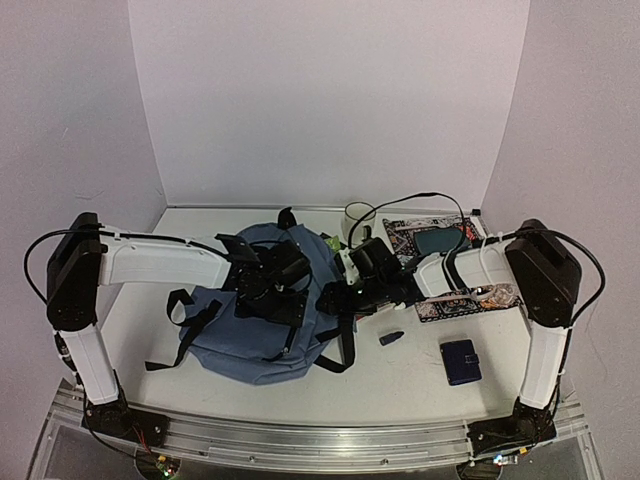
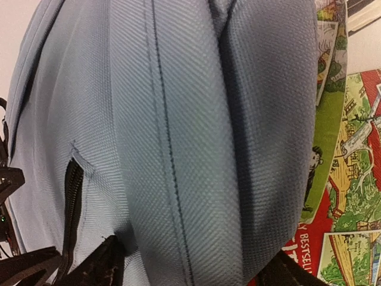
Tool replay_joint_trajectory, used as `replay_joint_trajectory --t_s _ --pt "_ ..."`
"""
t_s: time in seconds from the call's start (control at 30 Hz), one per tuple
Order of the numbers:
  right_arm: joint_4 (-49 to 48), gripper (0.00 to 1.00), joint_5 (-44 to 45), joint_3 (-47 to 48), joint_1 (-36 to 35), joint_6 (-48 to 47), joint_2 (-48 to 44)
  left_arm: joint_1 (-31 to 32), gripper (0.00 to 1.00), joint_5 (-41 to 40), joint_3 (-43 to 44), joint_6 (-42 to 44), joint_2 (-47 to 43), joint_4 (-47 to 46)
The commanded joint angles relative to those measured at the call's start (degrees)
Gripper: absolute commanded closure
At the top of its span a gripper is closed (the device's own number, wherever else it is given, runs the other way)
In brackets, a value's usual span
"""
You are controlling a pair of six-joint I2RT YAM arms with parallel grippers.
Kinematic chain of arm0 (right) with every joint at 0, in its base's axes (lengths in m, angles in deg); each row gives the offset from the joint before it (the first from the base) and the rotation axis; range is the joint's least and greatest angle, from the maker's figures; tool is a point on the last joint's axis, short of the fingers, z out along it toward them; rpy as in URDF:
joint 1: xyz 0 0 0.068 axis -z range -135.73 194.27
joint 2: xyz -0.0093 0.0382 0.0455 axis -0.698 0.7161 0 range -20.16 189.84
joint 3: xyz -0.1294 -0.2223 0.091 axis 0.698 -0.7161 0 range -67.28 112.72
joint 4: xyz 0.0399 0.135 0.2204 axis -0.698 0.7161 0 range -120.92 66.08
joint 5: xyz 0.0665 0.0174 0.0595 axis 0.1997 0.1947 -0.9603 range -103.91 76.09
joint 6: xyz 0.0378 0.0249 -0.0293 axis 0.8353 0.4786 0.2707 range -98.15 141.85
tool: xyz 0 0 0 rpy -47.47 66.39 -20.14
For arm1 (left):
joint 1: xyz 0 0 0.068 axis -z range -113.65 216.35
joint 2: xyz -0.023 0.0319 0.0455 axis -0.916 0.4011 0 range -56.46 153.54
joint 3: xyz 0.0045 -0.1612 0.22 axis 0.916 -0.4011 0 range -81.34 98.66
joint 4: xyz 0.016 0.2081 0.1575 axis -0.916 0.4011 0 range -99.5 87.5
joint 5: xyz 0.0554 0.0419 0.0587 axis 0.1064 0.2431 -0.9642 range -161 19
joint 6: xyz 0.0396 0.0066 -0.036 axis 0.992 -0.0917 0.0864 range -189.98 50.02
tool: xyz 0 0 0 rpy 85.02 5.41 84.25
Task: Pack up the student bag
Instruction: Pick up the pocket on the back of the student bag.
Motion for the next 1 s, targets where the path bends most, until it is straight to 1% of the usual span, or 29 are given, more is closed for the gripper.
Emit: replay_joint_trajectory --t_s 0.0,0.2,0.33,0.53,0.63,0.77,0.83,0.97 --pt "3.47 0.34 3.79 -0.04 -0.27 -1.46 1.15 -0.25 0.05 -3.79 0.95 -1.30 1.03 -0.26" --pt "3.56 0.38 3.58 -0.28 -0.27 -2.05 0.89 0.45 0.05 -3.08 2.59 0.43 2.68 -0.19" --pt "3.48 0.38 2.80 -0.07 -0.20 -2.34 0.88 1.41 0.01 -4.49 4.63 0.69 4.71 -0.09" --pt "3.48 0.40 1.81 0.19 -0.21 -2.34 1.08 1.58 0.01 -5.66 6.64 0.85 7.58 0.33" --pt "3.48 0.41 1.87 0.18 -0.21 -2.51 0.87 1.54 0.01 -8.41 6.64 -0.04 8.21 1.86" --pt "3.48 0.42 2.18 -0.17 -0.20 -2.52 0.54 1.74 0.01 -12.97 8.23 -1.59 9.62 6.95" --pt "3.50 0.43 2.26 -0.26 -0.17 -2.52 0.57 2.04 0.03 -15.29 9.63 -2.70 10.19 9.87" --pt "3.57 0.45 2.15 -0.27 -0.21 -2.52 0.37 3.01 0.13 -18.64 12.57 -4.09 9.77 14.20"
